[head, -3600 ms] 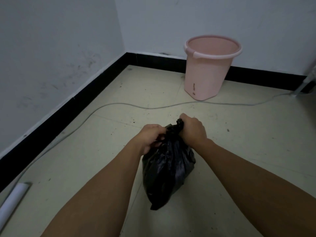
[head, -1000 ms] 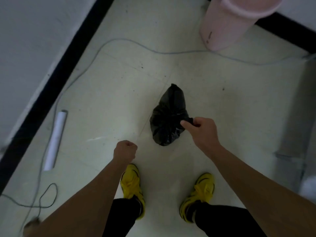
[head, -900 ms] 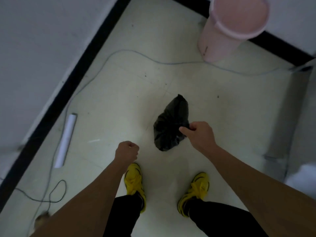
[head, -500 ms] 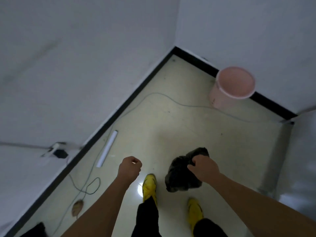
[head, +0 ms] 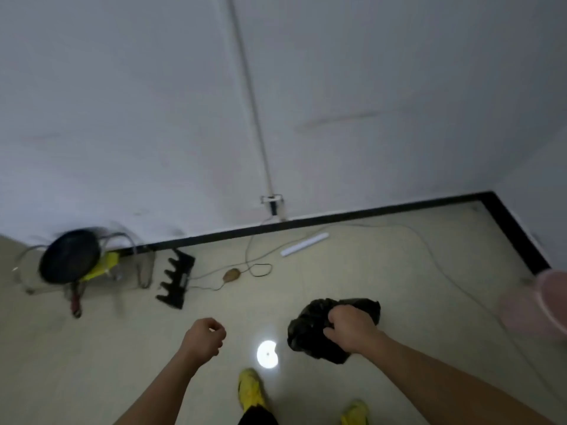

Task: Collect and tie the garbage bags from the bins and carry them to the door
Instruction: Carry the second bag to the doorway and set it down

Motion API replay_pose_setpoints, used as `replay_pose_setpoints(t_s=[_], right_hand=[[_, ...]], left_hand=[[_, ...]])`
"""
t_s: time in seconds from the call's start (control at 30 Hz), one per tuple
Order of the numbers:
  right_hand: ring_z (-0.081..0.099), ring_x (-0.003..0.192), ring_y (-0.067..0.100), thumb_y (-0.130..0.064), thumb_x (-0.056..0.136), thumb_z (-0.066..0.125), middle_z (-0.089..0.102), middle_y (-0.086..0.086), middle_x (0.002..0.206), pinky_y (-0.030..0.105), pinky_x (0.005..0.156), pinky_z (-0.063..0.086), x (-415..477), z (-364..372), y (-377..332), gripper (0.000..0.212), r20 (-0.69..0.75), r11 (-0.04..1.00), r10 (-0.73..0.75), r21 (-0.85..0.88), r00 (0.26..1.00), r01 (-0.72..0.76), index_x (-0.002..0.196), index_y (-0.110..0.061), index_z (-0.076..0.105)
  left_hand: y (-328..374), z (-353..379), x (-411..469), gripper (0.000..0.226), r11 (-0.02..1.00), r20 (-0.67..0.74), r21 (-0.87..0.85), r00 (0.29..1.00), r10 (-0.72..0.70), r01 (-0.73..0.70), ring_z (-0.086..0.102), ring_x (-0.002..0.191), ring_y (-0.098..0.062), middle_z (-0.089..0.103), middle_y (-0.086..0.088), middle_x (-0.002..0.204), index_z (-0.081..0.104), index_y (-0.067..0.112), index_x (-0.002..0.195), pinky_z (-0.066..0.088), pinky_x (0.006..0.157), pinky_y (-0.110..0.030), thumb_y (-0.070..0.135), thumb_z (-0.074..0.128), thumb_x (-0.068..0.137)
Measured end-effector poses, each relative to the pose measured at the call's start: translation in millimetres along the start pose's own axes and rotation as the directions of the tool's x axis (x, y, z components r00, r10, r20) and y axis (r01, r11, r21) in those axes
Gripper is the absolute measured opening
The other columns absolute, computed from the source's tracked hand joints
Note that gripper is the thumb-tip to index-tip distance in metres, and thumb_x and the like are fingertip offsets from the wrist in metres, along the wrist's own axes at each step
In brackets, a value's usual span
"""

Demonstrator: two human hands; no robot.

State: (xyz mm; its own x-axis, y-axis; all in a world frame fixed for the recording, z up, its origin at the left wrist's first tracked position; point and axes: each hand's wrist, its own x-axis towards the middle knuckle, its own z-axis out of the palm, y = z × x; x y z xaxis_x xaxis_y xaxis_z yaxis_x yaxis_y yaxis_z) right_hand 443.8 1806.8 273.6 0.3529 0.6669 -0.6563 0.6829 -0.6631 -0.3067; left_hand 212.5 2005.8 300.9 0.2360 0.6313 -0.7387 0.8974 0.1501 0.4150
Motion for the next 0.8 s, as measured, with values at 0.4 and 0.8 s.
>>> replay_pose_setpoints(t_s=[0.4,0.8], right_hand=[[0.063,0.093,0.024,-0.040,0.089,0.056,0.059,0.005,0.092,0.026,0.061,0.039,74,47,-376,0.027,0.163,0.875,-0.288,-0.355,0.944,0.328,0.093,-0.013,0.059],[0.046,0.056,0.012,-0.027,0.088,0.063,0.044,-0.001,0.060,0.027,0.053,0.036,123,90,-781,0.037,0.183,0.747,-0.615,-0.175,0.767,0.641,0.060,-0.016,0.041]], left_hand=[[-293,-251,-40,0.012,0.930,-0.190,-0.328,0.953,-0.235,0.164,0.052,0.055,-0.020,0.061,-0.012,0.072,0.059,0.007,0.079,0.035,0.044,-0.017,0.008,0.052,0.089],[-481,-484,-41,0.013,0.822,-0.339,-0.539,0.846,-0.412,0.185,0.052,0.057,-0.021,0.061,-0.012,0.076,0.059,0.011,0.078,0.034,0.046,-0.017,0.011,0.054,0.090]])
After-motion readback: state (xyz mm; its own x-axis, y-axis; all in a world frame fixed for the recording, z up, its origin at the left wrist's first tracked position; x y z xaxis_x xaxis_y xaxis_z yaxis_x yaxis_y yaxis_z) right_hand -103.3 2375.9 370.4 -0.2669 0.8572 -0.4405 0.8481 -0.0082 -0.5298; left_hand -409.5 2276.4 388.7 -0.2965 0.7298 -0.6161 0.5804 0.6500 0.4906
